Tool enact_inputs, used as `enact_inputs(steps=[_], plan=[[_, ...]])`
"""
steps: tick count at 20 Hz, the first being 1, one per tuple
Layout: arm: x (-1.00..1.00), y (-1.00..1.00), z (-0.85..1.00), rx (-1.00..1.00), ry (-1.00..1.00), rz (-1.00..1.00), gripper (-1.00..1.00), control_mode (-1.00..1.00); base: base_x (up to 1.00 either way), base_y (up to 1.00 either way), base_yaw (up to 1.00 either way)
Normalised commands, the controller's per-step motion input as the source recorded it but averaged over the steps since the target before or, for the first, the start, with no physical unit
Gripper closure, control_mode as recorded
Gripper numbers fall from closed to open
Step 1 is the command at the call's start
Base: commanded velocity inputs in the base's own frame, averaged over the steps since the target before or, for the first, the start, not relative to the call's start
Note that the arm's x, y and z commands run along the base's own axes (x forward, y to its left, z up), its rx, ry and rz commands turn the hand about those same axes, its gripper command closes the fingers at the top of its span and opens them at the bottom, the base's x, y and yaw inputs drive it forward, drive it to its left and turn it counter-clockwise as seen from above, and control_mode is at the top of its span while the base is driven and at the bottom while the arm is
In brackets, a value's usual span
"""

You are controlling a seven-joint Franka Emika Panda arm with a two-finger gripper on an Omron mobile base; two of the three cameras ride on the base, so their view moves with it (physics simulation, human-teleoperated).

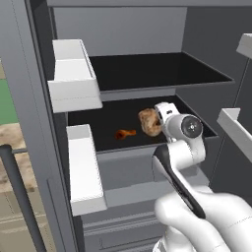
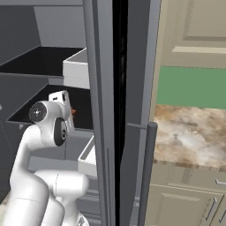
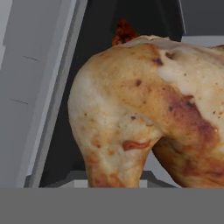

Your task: Place the chicken drumstick on the counter behind the older chicken drumstick on the same shelf of the fridge to maintain FIFO order. Close the fridge door when finished.

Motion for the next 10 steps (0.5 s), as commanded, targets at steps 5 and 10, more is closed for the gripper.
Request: enact_inputs(steps=[5, 10], plan=[[0.62, 0.06, -0.06, 0.0, 0.02, 0.0, 1.0, -1.0, 0.0, 0.0, 0.0], [0.62, 0.14, -0.15, 0.0, 0.0, 0.0, 1.0, -1.0, 0.0, 0.0, 0.0]])
